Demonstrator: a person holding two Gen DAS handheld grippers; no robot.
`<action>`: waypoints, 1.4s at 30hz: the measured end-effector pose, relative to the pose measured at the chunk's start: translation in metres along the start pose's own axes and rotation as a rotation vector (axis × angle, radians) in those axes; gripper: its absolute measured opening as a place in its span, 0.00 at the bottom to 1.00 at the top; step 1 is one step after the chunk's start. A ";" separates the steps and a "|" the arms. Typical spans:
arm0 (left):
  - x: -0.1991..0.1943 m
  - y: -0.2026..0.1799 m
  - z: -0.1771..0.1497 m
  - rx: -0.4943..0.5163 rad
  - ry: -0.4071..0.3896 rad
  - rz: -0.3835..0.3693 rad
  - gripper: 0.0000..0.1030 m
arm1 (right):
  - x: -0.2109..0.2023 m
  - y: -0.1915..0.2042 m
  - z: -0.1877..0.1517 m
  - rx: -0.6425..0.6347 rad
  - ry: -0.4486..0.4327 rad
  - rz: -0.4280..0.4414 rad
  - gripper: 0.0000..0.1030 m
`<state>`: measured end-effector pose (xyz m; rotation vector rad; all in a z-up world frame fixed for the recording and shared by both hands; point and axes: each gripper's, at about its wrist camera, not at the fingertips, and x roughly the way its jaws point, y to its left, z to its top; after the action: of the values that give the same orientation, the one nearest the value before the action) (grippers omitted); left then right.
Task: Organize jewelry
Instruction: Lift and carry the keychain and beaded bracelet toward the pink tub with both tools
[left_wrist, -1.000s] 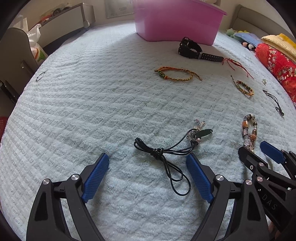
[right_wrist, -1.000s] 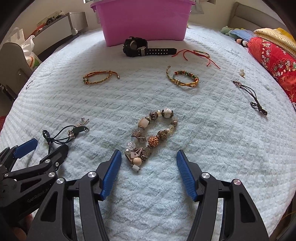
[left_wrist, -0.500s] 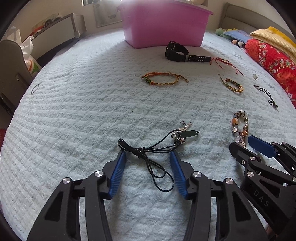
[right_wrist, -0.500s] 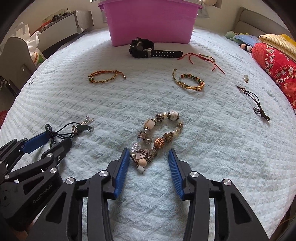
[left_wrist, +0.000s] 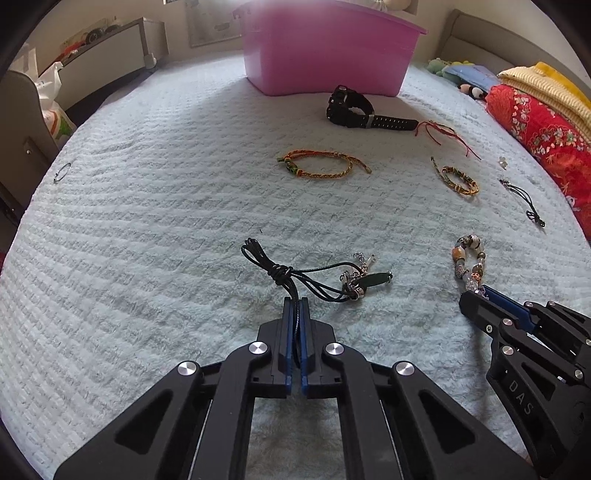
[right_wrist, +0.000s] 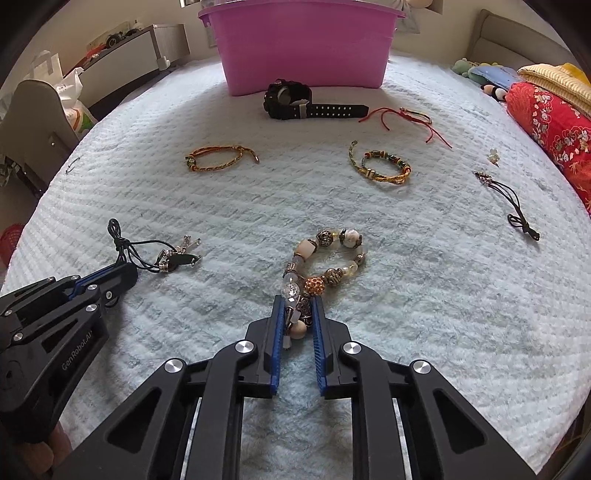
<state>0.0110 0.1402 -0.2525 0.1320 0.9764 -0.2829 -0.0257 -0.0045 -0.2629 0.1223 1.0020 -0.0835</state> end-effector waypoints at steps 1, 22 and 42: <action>-0.001 0.000 0.001 0.000 -0.001 -0.003 0.03 | -0.002 -0.001 0.000 0.004 0.000 0.001 0.14; -0.070 -0.020 0.041 0.051 -0.001 -0.092 0.03 | -0.070 -0.018 0.020 0.094 0.021 -0.020 0.13; -0.162 -0.037 0.110 0.091 0.002 -0.125 0.03 | -0.182 -0.038 0.091 0.125 0.016 -0.012 0.13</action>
<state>0.0018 0.1074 -0.0560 0.1550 0.9761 -0.4420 -0.0517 -0.0526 -0.0635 0.2318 1.0135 -0.1562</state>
